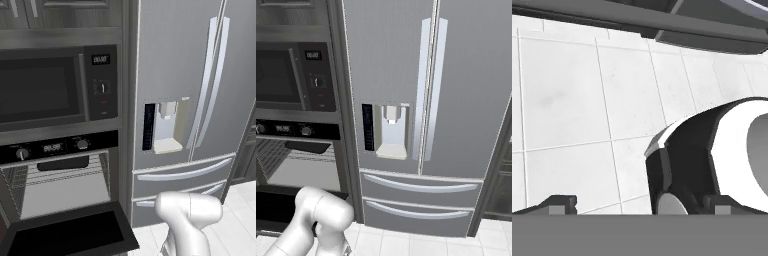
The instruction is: Take the baked cake out of the oven and place it on the plate for cooling. Then close the oven door.
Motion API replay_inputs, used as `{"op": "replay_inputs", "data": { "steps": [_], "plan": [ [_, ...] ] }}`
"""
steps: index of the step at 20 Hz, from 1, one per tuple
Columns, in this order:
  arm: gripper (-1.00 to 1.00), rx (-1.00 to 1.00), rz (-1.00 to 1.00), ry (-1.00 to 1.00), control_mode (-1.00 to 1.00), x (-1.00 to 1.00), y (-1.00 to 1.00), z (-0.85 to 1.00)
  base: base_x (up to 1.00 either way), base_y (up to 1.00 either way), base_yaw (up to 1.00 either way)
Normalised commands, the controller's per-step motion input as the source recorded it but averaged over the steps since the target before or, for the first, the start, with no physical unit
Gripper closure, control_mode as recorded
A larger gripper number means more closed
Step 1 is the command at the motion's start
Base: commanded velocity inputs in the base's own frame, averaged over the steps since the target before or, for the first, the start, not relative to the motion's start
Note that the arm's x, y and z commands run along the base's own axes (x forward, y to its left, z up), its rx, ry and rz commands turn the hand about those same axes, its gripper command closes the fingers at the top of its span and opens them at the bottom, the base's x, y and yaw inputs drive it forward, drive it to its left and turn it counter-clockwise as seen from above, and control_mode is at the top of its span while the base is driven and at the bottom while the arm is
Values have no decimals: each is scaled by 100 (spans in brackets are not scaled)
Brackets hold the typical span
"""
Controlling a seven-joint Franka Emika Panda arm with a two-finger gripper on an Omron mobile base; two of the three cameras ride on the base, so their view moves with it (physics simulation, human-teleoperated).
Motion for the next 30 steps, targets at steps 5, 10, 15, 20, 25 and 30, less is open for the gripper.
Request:
{"op": "replay_inputs", "data": {
  "steps": [5, 10, 15, 20, 25, 30],
  "plan": [
    [-100, -12, 0, -14, -100, 34, 0, -16, 0, 0, 0],
    [-100, -10, 1, -12, -100, 38, 0, -17, 0, 0, 0],
    [-100, -12, 6, -32, -100, 20, 8, -43, 0, 0, 0],
    [-100, -5, 2, -23, -100, 34, 10, -23, 0, 0, 0],
    [-100, -4, 1, -14, -100, 37, 13, -16, 0, 0, 0],
    [-100, 0, 0, -15, -100, 20, 22, -33, 0, 0, 0]
  ]
}}
